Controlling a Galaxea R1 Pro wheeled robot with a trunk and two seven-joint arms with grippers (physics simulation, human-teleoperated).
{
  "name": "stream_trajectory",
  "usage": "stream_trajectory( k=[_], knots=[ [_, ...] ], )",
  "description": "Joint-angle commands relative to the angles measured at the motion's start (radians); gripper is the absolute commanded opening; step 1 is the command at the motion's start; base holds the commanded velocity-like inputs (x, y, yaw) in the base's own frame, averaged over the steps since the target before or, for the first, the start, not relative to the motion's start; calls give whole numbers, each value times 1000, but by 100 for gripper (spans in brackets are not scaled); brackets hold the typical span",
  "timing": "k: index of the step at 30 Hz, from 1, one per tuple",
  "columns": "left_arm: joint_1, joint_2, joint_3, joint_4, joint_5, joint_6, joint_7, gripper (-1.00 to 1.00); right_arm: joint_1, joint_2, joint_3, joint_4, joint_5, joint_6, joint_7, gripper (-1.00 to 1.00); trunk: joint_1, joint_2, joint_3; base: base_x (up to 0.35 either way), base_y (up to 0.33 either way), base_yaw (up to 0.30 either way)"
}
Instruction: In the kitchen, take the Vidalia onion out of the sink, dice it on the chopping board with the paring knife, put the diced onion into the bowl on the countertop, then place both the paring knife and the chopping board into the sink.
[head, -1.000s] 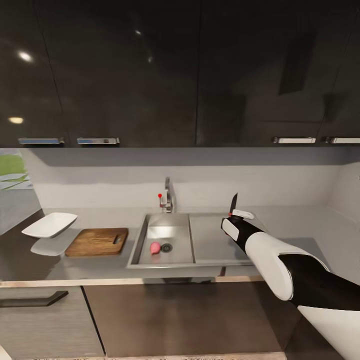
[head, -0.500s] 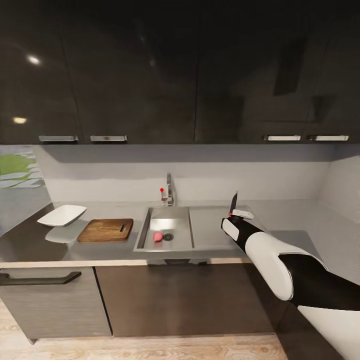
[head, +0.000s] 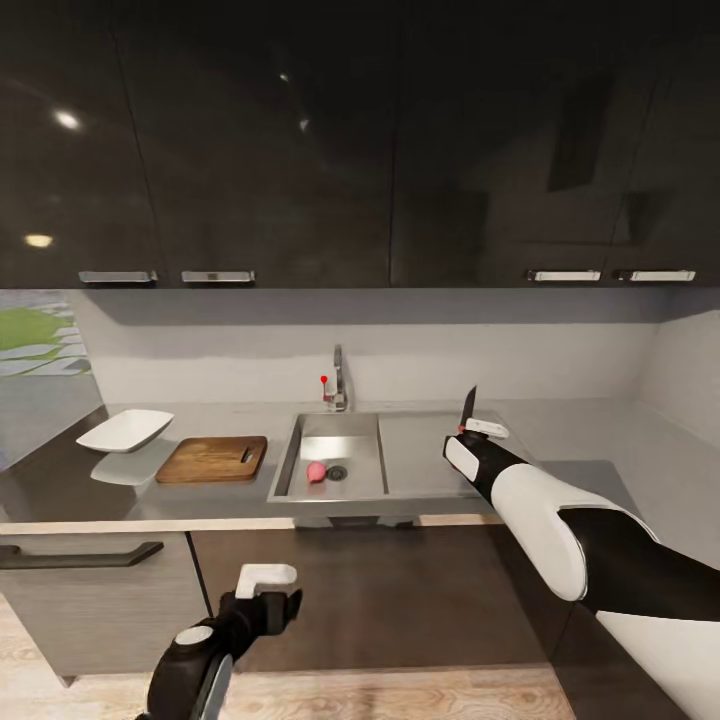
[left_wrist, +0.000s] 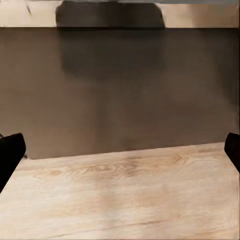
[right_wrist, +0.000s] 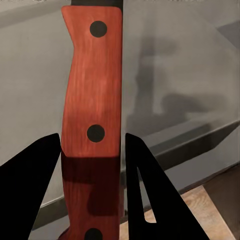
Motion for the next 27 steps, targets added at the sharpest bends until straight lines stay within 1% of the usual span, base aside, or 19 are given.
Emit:
stream_trajectory(
  k=[1,2,4,5,6,8,10,11,13,14,16,17,21,22,23,25,27],
  knots=[
    [-83,-6,0,-1,-4,37,-3,100,0,0,-2,-2,-1,5,-4,-100,0,-1,-1,0,0,0],
    [-106,-7,0,-1,-4,55,-3,100,0,0,-2,-2,-1,5,-3,-100,0,-1,-1,0,0,0],
    [-256,-9,0,-1,-1,212,-4,100,0,-8,-2,-3,-1,5,-3,-100,0,-1,-1,0,0,0],
    [-313,-9,0,0,2,243,-3,100,0,-11,-2,-3,-1,5,-3,-100,0,-1,-1,0,0,0],
    [-342,-9,0,0,4,253,-3,100,0,-12,-2,-3,-1,5,-3,-100,0,-1,-1,0,0,0],
    [-459,-11,0,4,9,279,-2,100,0,-16,-2,-3,-1,4,-3,-100,0,-1,-1,0,0,0],
    [-560,-14,0,35,12,290,-2,100,0,-20,-2,-4,-1,3,-3,-100,0,-1,-1,0,0,0],
    [-591,-14,0,61,14,293,-1,100,0,-21,-2,-4,-1,3,-3,-100,0,-1,-1,0,0,0],
    [-623,-15,0,114,17,296,-1,100,0,-25,-2,-4,-1,2,-3,-100,0,-1,-1,0,0,0],
    [-631,-13,-1,144,17,297,-3,100,0,-33,-2,-5,-1,1,-3,-100,0,-1,-1,0,0,0],
    [-640,-8,-1,197,18,298,-6,100,0,-57,-2,-10,-2,1,-2,-100,0,-1,-1,0,0,0],
    [-641,-6,-2,205,18,298,-7,100,0,-64,-2,-12,-2,1,-2,-100,0,-1,-1,0,0,0],
    [-645,8,-5,234,19,298,-11,100,0,-104,4,-59,-2,2,4,-100,0,-1,-1,0,0,0],
    [-645,10,-6,236,19,298,-11,100,0,-113,13,-69,-2,2,6,-100,0,-1,-1,0,0,0],
    [-646,12,-7,240,19,297,-12,100,0,-123,37,-79,-3,3,7,-100,0,-1,-1,0,0,0],
    [-646,13,-7,247,19,297,-12,100,0,-130,80,-95,-3,3,18,-100,0,-1,-1,0,0,0],
    [-646,13,-7,251,19,297,-12,100,0,-133,120,-117,-3,6,49,-100,0,-1,-1,0,0,0]
  ],
)
